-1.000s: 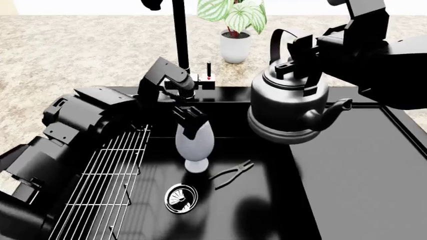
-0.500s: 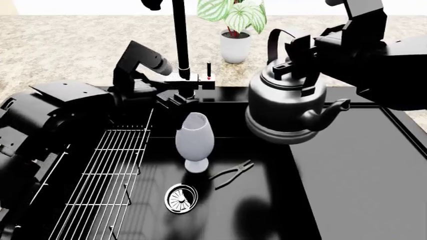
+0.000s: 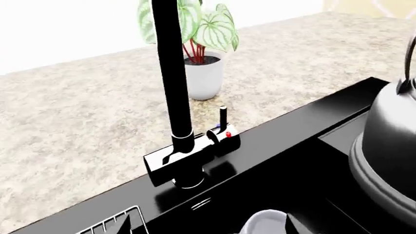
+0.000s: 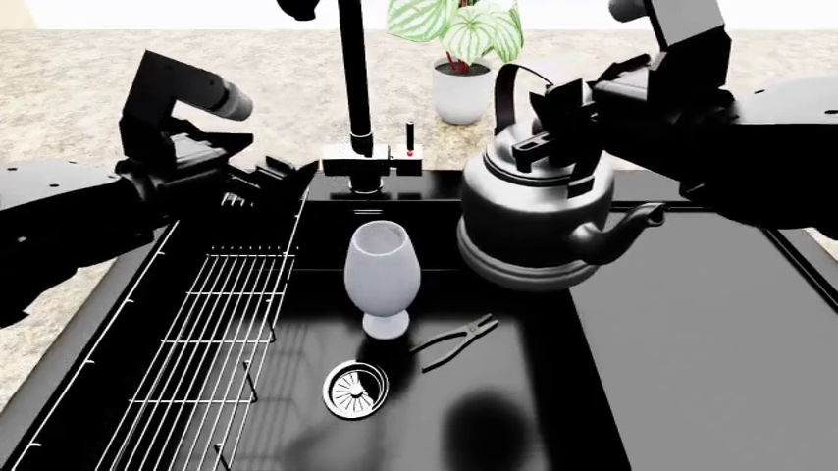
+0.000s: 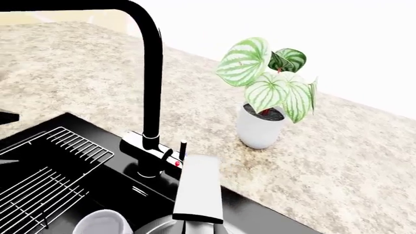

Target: Pick the wine glass and kettle non electric and place them in the sink. Then turn on the water.

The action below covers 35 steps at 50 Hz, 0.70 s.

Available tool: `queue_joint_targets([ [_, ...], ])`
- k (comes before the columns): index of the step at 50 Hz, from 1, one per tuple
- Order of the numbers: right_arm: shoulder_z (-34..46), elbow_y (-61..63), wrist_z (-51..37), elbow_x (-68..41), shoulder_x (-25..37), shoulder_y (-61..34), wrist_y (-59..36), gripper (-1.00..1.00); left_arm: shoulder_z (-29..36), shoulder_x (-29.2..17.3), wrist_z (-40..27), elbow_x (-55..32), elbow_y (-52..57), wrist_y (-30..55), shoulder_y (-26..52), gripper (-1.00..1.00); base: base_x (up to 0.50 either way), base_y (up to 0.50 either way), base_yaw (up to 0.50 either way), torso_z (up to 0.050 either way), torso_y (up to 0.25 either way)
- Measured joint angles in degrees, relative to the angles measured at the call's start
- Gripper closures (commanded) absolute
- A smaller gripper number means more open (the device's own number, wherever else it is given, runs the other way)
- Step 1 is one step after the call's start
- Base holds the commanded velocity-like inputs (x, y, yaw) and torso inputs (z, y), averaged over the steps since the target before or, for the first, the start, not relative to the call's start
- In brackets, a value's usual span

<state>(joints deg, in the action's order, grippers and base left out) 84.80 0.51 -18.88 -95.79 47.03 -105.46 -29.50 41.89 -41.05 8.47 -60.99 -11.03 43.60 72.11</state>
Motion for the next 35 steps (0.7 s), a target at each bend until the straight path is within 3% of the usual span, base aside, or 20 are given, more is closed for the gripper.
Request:
queue_joint_targets([
  [17, -0.34, 4.60, 5.53, 2.49, -0.07, 2.11, 2.50, 1.00, -3.13, -2.26, -11.48, 1.89, 1.68, -0.19, 1.27, -1.00, 0.00, 0.00, 0.00, 0.001, 0.001],
  [35, -0.89, 9.80, 11.36, 4.48, -0.35, 4.67, 5.64, 1.00, -3.31, -2.43, -16.17, 4.78, 0.78, -0.70, 2.29, -1.00, 0.00, 0.00, 0.00, 0.000, 0.001],
])
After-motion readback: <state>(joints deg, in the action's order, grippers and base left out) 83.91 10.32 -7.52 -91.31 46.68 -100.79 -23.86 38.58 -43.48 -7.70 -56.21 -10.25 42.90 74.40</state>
